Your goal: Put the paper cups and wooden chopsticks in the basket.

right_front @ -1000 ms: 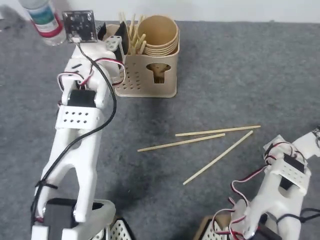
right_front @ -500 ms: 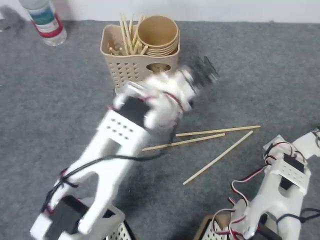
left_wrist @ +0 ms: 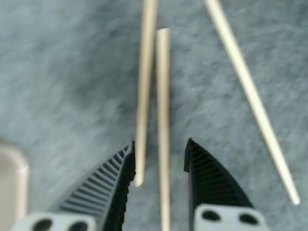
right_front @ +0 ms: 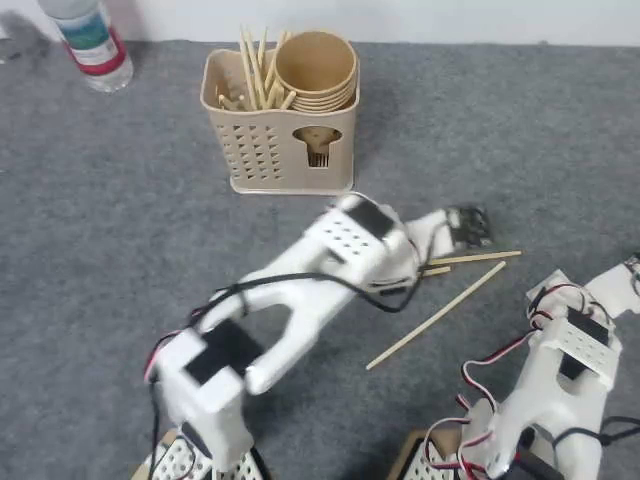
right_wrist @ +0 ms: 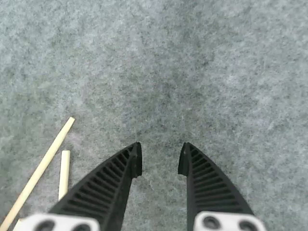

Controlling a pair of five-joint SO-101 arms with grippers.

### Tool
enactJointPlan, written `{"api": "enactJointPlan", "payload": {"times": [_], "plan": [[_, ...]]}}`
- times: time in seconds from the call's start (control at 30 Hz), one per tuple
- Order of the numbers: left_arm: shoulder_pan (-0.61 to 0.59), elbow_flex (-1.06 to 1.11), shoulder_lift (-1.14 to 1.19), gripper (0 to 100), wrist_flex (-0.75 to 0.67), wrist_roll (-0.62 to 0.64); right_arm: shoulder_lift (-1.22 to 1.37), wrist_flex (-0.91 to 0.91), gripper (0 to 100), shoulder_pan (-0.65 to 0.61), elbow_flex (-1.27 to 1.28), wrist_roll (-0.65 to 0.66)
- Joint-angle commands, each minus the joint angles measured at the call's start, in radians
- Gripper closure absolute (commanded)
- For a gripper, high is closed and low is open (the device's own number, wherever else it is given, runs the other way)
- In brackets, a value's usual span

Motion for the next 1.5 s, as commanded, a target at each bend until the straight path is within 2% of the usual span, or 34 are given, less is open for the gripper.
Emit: {"api": "enactJointPlan", "payload": {"times": [0.0,0.43,0.53,0.7,0.87,1.07,1.23,1.47], "plan": [[0.011,-0.183,0.115,83,0.058,-0.012,-0.031,-0.013,85.8,-0.008,-0.046,0.012],[0.008,-0.739,0.523,83,0.39,-0.012,-0.033,-0.008,85.8,-0.035,-0.046,0.014],[0.008,-0.803,0.578,86,0.437,-0.012,-0.033,-0.008,85.8,-0.035,-0.046,0.014],[0.02,-0.857,0.614,99,0.476,-0.012,-0.033,-0.008,85.8,-0.035,-0.046,0.014],[0.044,-0.857,0.614,99,0.477,-0.012,-0.033,-0.008,85.8,-0.035,-0.046,0.014],[0.06,-0.898,0.508,99,0.56,0.008,-0.033,-0.008,85.8,-0.033,-0.046,0.014],[0.009,-0.928,0.278,99,0.606,0.08,-0.033,-0.008,85.8,-0.033,-0.046,0.014],[-0.063,-0.766,-0.087,99,0.605,0.118,-0.033,-0.008,85.8,-0.03,-0.044,0.014]]}}
